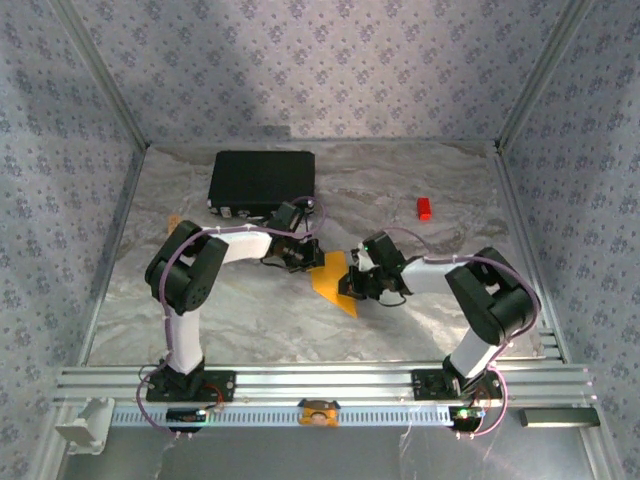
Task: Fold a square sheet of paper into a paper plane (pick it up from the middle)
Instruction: Fourth fold the wing at the center of the table.
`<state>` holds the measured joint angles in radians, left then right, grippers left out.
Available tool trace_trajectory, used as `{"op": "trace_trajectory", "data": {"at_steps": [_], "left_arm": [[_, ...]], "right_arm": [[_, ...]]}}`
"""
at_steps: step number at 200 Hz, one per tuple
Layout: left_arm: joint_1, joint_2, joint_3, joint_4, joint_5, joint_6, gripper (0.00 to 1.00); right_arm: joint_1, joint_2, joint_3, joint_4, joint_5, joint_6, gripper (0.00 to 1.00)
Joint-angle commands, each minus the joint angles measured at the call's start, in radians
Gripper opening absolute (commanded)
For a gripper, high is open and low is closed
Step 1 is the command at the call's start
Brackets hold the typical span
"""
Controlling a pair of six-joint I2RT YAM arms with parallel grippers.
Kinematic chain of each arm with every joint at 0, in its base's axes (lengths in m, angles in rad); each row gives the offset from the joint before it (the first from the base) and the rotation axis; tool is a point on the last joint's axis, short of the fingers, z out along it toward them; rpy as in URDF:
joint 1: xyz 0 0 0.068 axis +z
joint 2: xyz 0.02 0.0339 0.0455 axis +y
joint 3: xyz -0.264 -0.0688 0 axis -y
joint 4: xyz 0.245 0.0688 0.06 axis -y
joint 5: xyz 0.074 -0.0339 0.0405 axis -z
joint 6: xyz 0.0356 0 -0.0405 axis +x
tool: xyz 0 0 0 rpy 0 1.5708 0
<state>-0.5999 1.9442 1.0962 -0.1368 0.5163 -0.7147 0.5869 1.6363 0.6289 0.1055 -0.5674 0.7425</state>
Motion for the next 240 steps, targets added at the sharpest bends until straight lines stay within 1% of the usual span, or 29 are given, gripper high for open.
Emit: {"op": "trace_trajectory", "data": {"at_steps": [1, 49, 64, 91, 117, 145, 165, 176, 184, 192, 211, 240], "left_arm": [[0.013, 0.039, -0.016, -0.037, -0.045, 0.013, 0.10], [0.014, 0.041, -0.016, -0.041, -0.049, 0.012, 0.09], [0.015, 0.041, -0.013, -0.041, -0.047, 0.009, 0.09], [0.015, 0.039, -0.015, -0.043, -0.054, 0.005, 0.09], [0.015, 0.036, -0.021, -0.037, -0.054, 0.000, 0.09], [0.016, 0.040, -0.023, -0.028, -0.050, -0.010, 0.09], [0.016, 0.037, -0.028, -0.018, -0.043, -0.024, 0.09], [0.016, 0.033, -0.031, -0.012, -0.040, -0.029, 0.09], [0.016, 0.030, -0.032, -0.013, -0.039, -0.031, 0.09], [0.015, 0.028, -0.031, -0.017, -0.039, -0.034, 0.09], [0.017, 0.026, -0.034, -0.016, -0.035, -0.046, 0.09], [0.016, 0.029, -0.039, -0.003, -0.025, -0.061, 0.10]], "right_arm": [[0.003, -0.034, -0.070, -0.054, 0.013, 0.014, 0.02], [0.002, -0.147, -0.204, -0.050, 0.042, 0.054, 0.03], [0.009, -0.180, -0.246, -0.041, 0.027, 0.069, 0.05], [0.025, -0.263, -0.324, -0.043, 0.071, 0.115, 0.05], [0.032, -0.356, -0.356, -0.085, 0.079, 0.135, 0.05], [0.033, -0.452, -0.342, -0.202, 0.102, 0.113, 0.08], [0.030, -0.495, -0.316, -0.216, 0.099, 0.134, 0.14], [0.030, -0.505, -0.295, -0.228, 0.121, 0.152, 0.23], [0.030, -0.507, -0.281, -0.236, 0.136, 0.168, 0.25], [0.030, -0.504, -0.270, -0.216, 0.134, 0.179, 0.28], [0.029, -0.481, -0.257, -0.161, 0.133, 0.218, 0.37], [0.030, -0.417, -0.237, -0.090, 0.099, 0.251, 0.39]]}}
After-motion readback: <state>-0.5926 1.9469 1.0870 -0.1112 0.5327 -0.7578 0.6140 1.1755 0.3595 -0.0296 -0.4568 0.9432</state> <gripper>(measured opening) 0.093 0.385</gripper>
